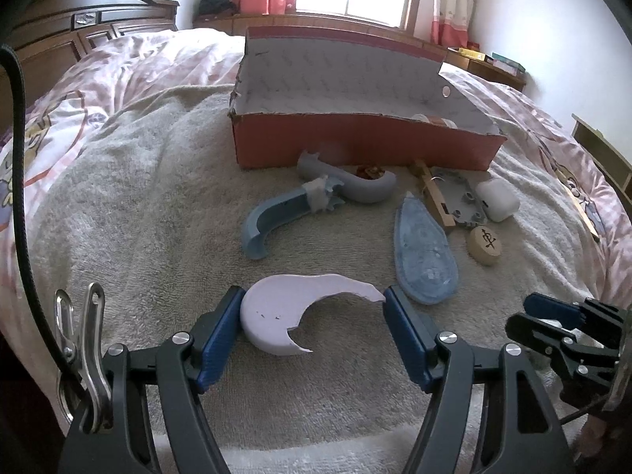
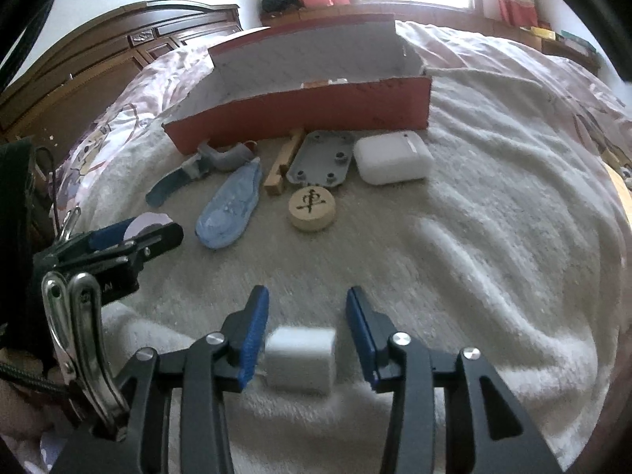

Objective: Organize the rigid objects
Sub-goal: 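Lift the charger plug with the right gripper while the left gripper grasps the white hook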

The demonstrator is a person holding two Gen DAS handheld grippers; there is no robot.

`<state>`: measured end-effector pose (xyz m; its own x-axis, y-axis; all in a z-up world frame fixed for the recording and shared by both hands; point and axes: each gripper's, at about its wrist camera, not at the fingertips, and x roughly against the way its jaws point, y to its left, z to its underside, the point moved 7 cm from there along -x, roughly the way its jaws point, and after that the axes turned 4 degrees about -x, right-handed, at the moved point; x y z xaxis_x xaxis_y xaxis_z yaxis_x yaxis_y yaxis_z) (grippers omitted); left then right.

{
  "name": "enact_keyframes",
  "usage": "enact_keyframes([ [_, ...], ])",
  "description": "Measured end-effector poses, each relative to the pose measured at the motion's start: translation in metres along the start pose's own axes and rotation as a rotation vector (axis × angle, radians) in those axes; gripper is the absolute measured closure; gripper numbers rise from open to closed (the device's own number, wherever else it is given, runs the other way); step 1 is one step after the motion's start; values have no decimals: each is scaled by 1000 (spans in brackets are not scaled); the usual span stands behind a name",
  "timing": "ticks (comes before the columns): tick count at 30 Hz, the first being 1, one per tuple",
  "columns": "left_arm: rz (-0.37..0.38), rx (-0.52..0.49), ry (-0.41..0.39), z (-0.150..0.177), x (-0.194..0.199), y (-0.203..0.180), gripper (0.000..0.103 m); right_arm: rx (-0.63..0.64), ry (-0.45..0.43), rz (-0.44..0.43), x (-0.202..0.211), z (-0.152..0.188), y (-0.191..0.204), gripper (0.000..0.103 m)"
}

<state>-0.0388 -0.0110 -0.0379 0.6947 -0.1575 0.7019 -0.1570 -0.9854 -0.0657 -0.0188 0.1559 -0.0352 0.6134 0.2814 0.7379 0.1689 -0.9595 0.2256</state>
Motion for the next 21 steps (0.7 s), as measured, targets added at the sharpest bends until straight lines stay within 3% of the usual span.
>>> enact_keyframes([
  [7, 2, 8, 8, 1, -1, 1, 31, 1, 19, 19, 13, 8, -4, 45],
  [17, 3, 9, 8, 1, -1, 1, 31, -4, 36, -9, 10, 14, -2, 45],
  [18, 3, 8, 8, 1, -1, 1, 31, -9, 36, -15, 9, 13, -3, 46],
  [21, 4, 7, 2, 1, 0, 1, 31, -19, 24, -35, 10, 11, -3, 65],
])
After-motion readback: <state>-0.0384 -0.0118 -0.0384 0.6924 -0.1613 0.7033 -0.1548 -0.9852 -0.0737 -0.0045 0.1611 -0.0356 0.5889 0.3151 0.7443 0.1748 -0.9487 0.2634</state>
